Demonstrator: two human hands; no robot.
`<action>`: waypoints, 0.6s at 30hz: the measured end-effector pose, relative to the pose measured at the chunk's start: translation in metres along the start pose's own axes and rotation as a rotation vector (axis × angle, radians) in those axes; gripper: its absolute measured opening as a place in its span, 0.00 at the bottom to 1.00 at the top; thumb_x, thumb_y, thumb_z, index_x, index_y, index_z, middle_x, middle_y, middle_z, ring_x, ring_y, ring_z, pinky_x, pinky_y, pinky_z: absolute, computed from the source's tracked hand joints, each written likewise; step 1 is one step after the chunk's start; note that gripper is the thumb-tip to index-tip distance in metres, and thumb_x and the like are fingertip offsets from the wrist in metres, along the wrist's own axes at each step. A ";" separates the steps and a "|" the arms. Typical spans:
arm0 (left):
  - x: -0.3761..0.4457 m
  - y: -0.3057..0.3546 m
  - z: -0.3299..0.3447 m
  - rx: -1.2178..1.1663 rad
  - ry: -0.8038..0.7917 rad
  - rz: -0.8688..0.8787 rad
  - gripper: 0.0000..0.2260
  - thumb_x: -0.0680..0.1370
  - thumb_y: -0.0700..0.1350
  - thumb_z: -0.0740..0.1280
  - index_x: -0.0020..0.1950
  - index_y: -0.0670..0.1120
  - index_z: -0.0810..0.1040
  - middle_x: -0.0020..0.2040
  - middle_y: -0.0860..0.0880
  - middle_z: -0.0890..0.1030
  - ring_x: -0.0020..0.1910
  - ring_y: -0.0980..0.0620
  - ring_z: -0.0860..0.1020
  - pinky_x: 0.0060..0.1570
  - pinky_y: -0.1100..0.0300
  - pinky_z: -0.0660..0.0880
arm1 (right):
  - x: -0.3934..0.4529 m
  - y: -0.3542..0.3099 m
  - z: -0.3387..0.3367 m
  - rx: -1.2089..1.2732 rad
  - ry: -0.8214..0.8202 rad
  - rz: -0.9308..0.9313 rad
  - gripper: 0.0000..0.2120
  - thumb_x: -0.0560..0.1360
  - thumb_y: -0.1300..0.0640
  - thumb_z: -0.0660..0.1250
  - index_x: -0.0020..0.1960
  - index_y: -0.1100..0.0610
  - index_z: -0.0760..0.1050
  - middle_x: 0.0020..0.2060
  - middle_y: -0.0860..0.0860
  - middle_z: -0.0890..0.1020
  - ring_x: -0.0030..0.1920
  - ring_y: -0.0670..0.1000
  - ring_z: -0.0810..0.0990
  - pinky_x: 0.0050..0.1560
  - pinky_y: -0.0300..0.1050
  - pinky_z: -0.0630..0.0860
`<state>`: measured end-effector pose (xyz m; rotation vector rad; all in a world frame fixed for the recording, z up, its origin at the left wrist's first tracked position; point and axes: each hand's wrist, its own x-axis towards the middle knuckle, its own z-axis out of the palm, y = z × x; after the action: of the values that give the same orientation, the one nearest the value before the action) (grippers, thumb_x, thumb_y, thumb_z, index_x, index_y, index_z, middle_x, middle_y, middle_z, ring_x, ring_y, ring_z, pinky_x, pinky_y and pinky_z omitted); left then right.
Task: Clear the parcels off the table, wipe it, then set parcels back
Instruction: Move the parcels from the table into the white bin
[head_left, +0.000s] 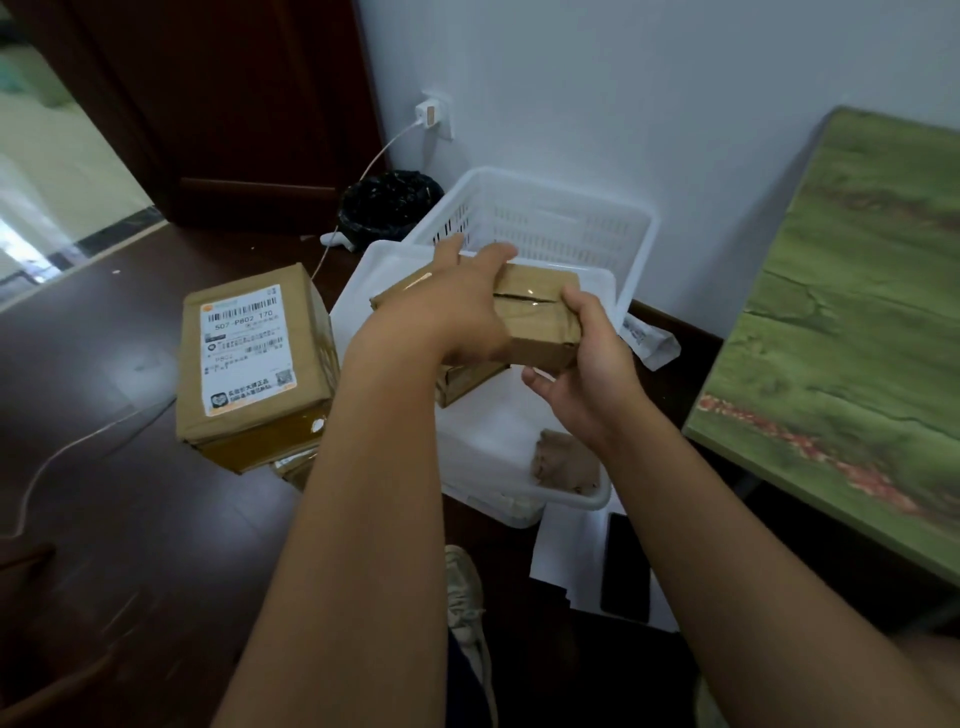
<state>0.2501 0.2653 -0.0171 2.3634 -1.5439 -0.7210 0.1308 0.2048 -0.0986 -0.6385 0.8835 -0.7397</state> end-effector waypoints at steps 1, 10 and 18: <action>-0.001 0.002 0.000 -0.068 0.008 0.005 0.41 0.74 0.43 0.71 0.79 0.60 0.50 0.80 0.53 0.42 0.73 0.46 0.62 0.61 0.53 0.69 | -0.002 -0.001 -0.002 0.008 0.012 -0.012 0.12 0.79 0.49 0.64 0.57 0.54 0.79 0.45 0.52 0.83 0.41 0.50 0.81 0.37 0.44 0.76; -0.003 0.001 -0.009 -0.274 0.249 -0.143 0.26 0.81 0.52 0.61 0.76 0.47 0.59 0.61 0.45 0.73 0.50 0.47 0.70 0.45 0.56 0.65 | -0.017 0.016 0.002 -0.041 -0.073 -0.065 0.19 0.82 0.48 0.60 0.66 0.59 0.71 0.58 0.63 0.80 0.45 0.56 0.82 0.33 0.45 0.78; -0.013 -0.007 -0.020 -0.267 0.330 -0.144 0.09 0.75 0.46 0.69 0.55 0.50 0.76 0.40 0.55 0.71 0.41 0.53 0.72 0.39 0.57 0.72 | -0.016 0.036 -0.006 -0.339 -0.308 0.037 0.30 0.70 0.41 0.67 0.65 0.58 0.72 0.51 0.56 0.81 0.42 0.51 0.82 0.40 0.46 0.75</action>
<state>0.2614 0.2782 0.0004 2.2682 -1.0818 -0.4962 0.1294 0.2378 -0.1213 -1.0050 0.7364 -0.4437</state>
